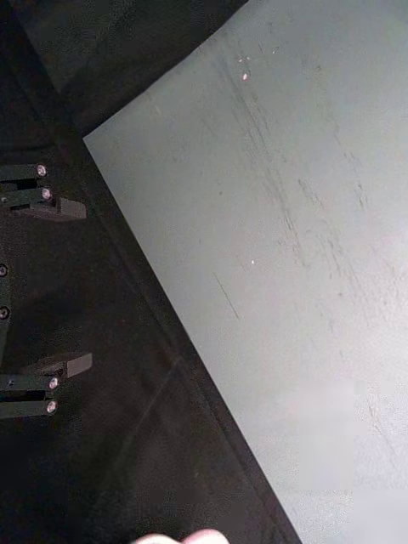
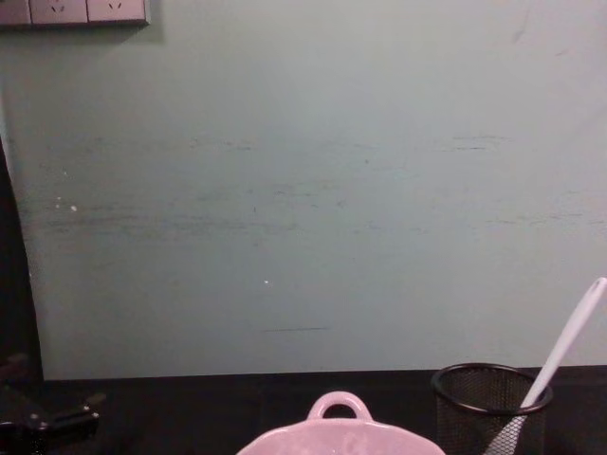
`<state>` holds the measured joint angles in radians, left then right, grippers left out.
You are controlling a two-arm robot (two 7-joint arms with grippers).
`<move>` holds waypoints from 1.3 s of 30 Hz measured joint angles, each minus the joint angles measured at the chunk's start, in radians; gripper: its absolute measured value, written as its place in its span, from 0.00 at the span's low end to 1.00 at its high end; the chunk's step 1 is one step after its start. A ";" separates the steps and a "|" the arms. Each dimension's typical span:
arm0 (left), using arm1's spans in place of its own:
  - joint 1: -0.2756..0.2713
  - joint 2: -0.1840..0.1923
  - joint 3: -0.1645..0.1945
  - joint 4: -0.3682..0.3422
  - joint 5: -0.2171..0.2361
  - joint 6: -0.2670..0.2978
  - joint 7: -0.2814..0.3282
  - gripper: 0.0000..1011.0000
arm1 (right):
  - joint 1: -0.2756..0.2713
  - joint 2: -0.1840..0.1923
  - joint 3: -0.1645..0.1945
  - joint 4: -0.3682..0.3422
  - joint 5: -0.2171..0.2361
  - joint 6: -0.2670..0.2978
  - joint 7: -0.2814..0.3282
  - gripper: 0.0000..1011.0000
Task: Use the one hand to pick up the spoon and stir the clear water in the bowl.
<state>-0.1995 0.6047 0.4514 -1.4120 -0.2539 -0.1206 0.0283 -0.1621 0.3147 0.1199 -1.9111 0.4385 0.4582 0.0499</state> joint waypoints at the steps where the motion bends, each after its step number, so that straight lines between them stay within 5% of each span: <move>1: 0.000 0.000 0.000 0.000 0.000 0.000 0.000 1.00 | -0.001 0.000 -0.005 0.013 -0.013 -0.030 0.005 0.99; 11: 0.000 0.000 0.000 0.000 0.000 0.000 0.000 1.00 | 0.004 -0.018 -0.040 0.129 -0.122 -0.267 0.024 0.99; 14: 0.000 0.000 0.000 0.000 0.000 0.000 0.000 1.00 | 0.008 -0.038 -0.048 0.186 -0.176 -0.401 0.023 0.99; 18: 0.000 0.000 0.000 0.000 0.000 0.000 0.000 1.00 | 0.014 -0.057 -0.052 0.236 -0.220 -0.513 0.021 0.99; 21: 0.000 0.000 0.000 0.000 0.000 0.000 0.000 1.00 | 0.020 -0.067 -0.052 0.261 -0.237 -0.562 0.022 0.99; 39: 0.000 0.000 0.000 0.000 0.000 0.000 0.000 1.00 | 0.027 -0.083 -0.045 0.274 -0.243 -0.571 0.033 0.99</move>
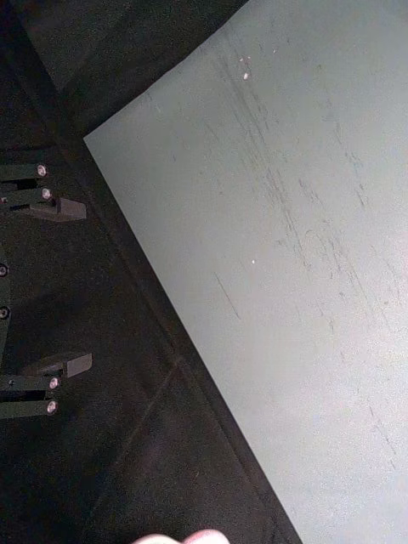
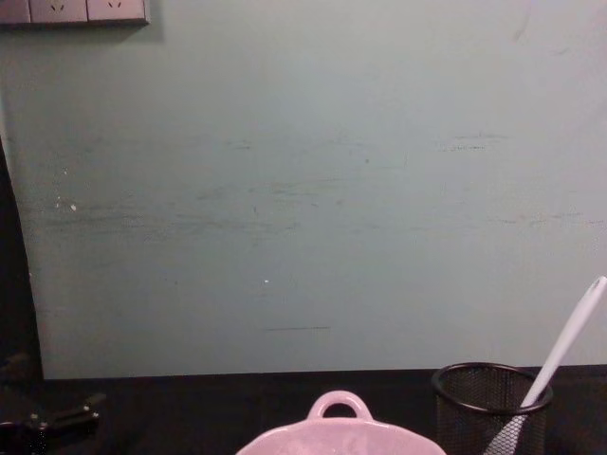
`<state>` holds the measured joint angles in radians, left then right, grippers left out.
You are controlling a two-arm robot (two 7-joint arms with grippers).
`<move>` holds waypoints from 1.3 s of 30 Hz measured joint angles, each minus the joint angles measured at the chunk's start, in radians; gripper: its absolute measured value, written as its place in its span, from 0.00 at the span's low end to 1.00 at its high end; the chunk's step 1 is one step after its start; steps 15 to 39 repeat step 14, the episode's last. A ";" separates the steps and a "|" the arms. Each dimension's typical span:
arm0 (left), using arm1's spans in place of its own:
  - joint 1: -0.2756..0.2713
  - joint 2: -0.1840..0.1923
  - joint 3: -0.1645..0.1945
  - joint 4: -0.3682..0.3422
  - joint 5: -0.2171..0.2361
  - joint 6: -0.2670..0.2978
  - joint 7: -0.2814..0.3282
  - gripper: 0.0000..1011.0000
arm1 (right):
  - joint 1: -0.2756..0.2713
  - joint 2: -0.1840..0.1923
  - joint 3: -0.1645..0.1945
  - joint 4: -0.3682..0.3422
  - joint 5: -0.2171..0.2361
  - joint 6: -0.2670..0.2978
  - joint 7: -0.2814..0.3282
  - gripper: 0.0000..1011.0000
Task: Use the one hand to pick up the spoon and stir the clear water in the bowl.
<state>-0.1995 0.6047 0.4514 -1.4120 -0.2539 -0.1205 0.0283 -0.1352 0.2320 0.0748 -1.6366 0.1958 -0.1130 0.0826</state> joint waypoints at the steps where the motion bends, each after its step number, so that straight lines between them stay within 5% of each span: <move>1: 0.000 0.000 0.000 0.000 0.000 0.000 0.000 1.00 | 0.000 0.000 0.000 0.000 0.000 0.000 0.000 0.99; 39: 0.000 0.000 0.000 0.000 0.000 0.000 0.000 1.00 | -0.001 0.001 -0.001 -0.001 -0.001 -0.003 -0.002 0.99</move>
